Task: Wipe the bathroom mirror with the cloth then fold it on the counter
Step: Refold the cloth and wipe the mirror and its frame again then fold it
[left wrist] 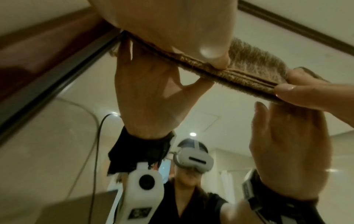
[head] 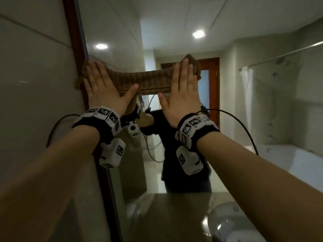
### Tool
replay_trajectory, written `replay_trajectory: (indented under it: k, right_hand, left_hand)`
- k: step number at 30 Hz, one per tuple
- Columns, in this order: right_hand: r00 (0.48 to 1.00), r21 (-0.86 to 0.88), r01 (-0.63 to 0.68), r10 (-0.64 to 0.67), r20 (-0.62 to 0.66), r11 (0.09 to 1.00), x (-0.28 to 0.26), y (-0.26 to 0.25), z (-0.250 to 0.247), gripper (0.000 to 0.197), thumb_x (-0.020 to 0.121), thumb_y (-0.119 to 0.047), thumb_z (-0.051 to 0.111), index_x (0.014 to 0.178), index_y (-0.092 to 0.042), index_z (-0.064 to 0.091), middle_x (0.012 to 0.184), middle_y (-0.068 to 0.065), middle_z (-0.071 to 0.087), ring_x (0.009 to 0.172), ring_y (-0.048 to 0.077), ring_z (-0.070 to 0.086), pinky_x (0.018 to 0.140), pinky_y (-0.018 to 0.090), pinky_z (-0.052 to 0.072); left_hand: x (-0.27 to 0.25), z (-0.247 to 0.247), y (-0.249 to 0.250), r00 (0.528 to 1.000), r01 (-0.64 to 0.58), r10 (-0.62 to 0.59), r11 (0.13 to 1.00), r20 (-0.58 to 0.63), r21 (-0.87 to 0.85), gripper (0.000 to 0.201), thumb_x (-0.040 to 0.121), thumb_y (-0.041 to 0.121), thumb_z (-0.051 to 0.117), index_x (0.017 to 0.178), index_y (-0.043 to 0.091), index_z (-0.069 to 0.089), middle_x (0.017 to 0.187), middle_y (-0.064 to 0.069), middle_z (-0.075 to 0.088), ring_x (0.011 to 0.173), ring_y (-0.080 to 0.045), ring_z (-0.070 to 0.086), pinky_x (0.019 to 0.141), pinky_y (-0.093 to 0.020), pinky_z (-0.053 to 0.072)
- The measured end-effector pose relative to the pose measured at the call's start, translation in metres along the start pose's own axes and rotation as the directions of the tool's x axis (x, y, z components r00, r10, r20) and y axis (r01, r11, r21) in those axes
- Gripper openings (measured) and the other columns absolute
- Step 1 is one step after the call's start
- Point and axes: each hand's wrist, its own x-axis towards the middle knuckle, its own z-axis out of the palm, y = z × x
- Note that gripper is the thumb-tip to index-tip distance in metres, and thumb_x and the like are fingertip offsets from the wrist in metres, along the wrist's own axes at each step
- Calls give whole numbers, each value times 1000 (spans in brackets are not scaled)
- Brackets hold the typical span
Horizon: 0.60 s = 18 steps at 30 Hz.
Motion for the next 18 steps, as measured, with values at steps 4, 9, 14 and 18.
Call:
replay_trajectory:
  k: [4, 9, 14, 18]
  right_hand:
    - [995, 8, -28, 27, 99, 1000, -71, 4, 14, 82, 95, -50, 34, 151, -6, -8, 159, 17, -14, 147, 30, -10, 121, 45, 1]
    - [969, 0, -101, 98, 226, 995, -183, 11, 41, 82, 95, -44, 39, 152, -7, -6, 159, 17, -11, 147, 31, -6, 120, 43, 1]
    - [925, -37, -200, 201, 324, 979, -281, 7, 72, 83, 93, -45, 39, 152, -2, -1, 159, 20, -7, 147, 33, -3, 121, 44, 6]
    - [900, -16, -232, 221, 375, 973, -348, 6, 90, 80, 93, -44, 32, 152, -2, -2, 158, 19, -11, 147, 32, -8, 121, 43, 3]
  left_hand:
    - [-72, 26, -9, 1000, -7, 7, 1000, 21, 12, 118, 78, 86, 25, 151, 0, -4, 159, -22, -7, 148, -32, -4, 120, -48, 1]
    - [-187, 64, -18, 987, 82, -76, 996, 139, -42, 120, 77, 86, 28, 150, -4, -5, 158, -25, -8, 147, -35, -7, 119, -51, 1]
    - [-305, 106, -31, 944, 218, -198, 975, 266, -49, 122, 76, 85, 31, 149, -4, -8, 158, -25, -11, 147, -33, -10, 120, -50, 2]
    - [-378, 134, -35, 893, 320, -294, 947, 341, -21, 122, 76, 86, 27, 149, -4, -11, 157, -23, -15, 147, -32, -13, 120, -49, 4]
